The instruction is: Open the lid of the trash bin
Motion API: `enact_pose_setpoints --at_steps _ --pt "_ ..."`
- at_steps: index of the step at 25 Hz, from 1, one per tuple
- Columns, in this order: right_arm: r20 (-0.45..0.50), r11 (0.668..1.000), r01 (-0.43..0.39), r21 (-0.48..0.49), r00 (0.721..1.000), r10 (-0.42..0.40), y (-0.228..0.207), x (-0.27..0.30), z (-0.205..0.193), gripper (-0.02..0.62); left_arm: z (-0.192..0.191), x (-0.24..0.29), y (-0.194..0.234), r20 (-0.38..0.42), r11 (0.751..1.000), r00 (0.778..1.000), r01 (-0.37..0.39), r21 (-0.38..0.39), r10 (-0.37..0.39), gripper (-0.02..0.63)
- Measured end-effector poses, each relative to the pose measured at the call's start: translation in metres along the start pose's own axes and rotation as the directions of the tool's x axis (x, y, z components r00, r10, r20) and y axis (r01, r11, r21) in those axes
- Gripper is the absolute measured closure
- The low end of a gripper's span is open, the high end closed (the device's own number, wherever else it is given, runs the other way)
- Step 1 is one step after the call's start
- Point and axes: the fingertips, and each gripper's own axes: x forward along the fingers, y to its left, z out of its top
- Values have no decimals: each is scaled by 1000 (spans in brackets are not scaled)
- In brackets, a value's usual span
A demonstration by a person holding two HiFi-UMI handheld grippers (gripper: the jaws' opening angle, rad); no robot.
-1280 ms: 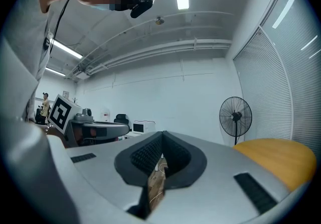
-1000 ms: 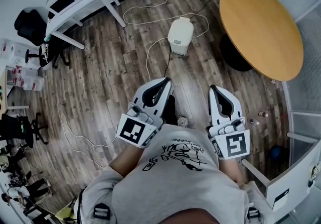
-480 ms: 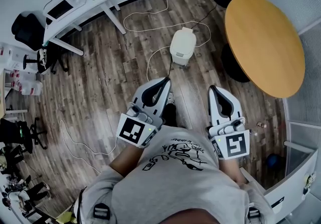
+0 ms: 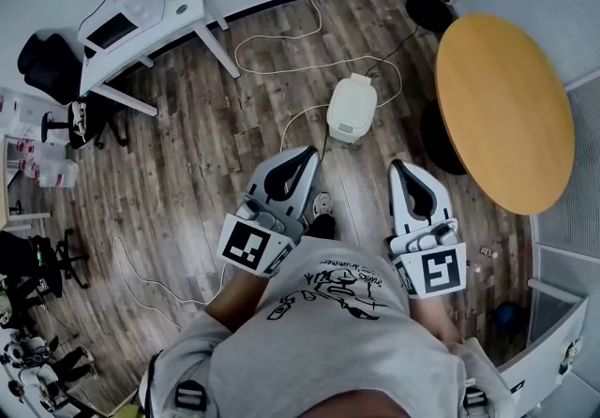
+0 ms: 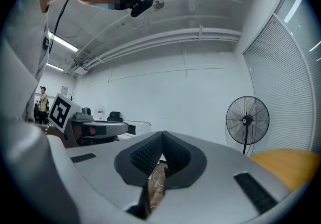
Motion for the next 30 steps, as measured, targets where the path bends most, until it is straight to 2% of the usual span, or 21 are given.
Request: enact_pose_setpoints --at_steps 7,14,30 --pt "-8 1000 1 -4 1000 -1 -9 63 4 589 2 26 59 0 1000 1000 -2 -5 2 591" --pt "-17 1000 11 -4 1000 -11 -15 103 1 589 0 42 96 -1 1000 1000 5 -9 -5 591" --pt "-33 999 41 1 999 -41 -45 129 -1 589 -1 75 110 -13 999 1000 28 -21 -28 591"
